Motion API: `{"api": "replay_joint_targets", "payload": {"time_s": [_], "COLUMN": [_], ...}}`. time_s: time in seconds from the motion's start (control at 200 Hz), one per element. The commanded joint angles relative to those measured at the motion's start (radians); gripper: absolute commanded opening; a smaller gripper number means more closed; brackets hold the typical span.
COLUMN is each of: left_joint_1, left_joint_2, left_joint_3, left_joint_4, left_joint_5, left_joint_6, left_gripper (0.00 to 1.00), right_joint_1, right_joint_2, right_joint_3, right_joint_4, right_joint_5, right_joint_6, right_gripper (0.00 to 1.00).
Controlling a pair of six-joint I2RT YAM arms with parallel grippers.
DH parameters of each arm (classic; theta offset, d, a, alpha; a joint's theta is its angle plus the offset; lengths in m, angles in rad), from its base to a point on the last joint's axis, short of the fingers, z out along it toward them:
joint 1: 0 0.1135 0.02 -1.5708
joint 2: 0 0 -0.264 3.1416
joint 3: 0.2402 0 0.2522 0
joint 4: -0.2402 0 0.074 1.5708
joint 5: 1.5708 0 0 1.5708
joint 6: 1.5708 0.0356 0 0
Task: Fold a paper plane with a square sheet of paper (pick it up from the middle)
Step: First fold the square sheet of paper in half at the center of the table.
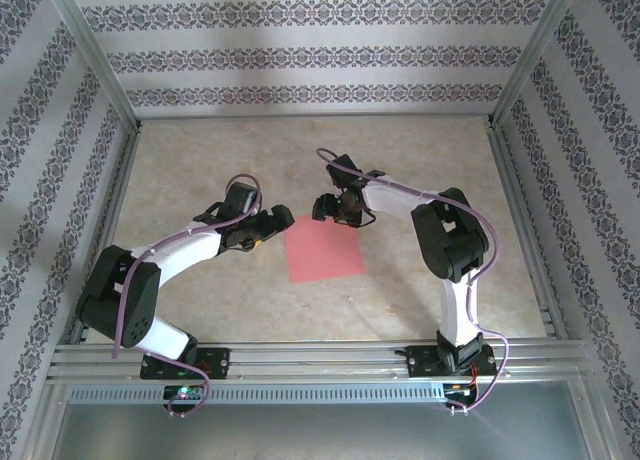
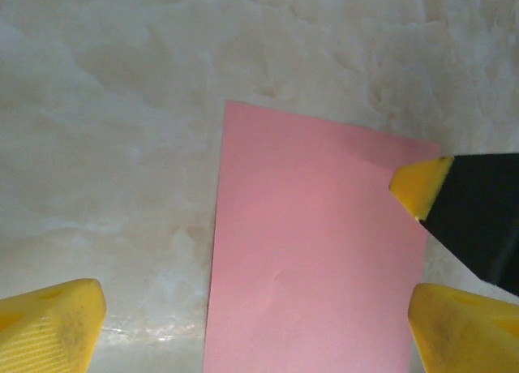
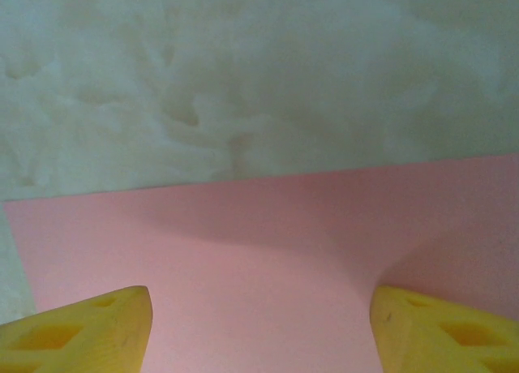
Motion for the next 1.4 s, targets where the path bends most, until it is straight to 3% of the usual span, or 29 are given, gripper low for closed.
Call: {"api": "replay_joint_targets", "payload": {"time_s": [0.0, 0.295, 0.535, 0.64, 0.869, 1.054, 1.224, 1.394], "left_joint_1": [-0.023, -0.087, -0.157, -0.18, -0.242, -0.321, -0.376, -0.38], "left_joint_2": [0.005, 0.062, 0.081, 0.071, 0.109, 0.234, 0.376, 0.465], "left_joint_3": [0.002, 0.069, 0.114, 0.122, 0.204, 0.372, 0.536, 0.613], "left_joint_4": [-0.007, -0.05, -0.187, -0.219, -0.312, -0.492, -0.63, -0.681], "left_joint_5": [-0.009, -0.024, -0.184, -0.219, -0.215, -0.221, -0.269, -0.261], "left_joint_6": [-0.044, -0.052, -0.059, -0.045, 0.061, 0.189, 0.269, 0.279], "left_gripper": [0.96, 0.95, 0.92, 0.92, 0.92, 1.0, 1.0, 0.96], "right_joint_1": [-0.01, -0.02, 0.061, 0.074, -0.052, -0.185, -0.246, -0.302], "right_joint_2": [0.009, 0.025, -0.147, -0.197, -0.354, -0.465, -0.51, -0.523], "right_joint_3": [0.046, -0.017, -0.258, -0.3, -0.339, -0.415, -0.457, -0.498], "right_joint_4": [-0.023, -0.049, 0.108, 0.146, 0.204, 0.178, 0.137, 0.143], "right_joint_5": [0.037, 0.1, 0.153, 0.137, 0.07, 0.031, 0.068, 0.071], "right_joint_6": [-0.043, 0.083, 0.511, 0.581, 0.453, 0.223, 0.1, 0.087], "right_gripper": [0.72, 0.74, 0.79, 0.79, 0.83, 0.98, 0.98, 0.98]}}
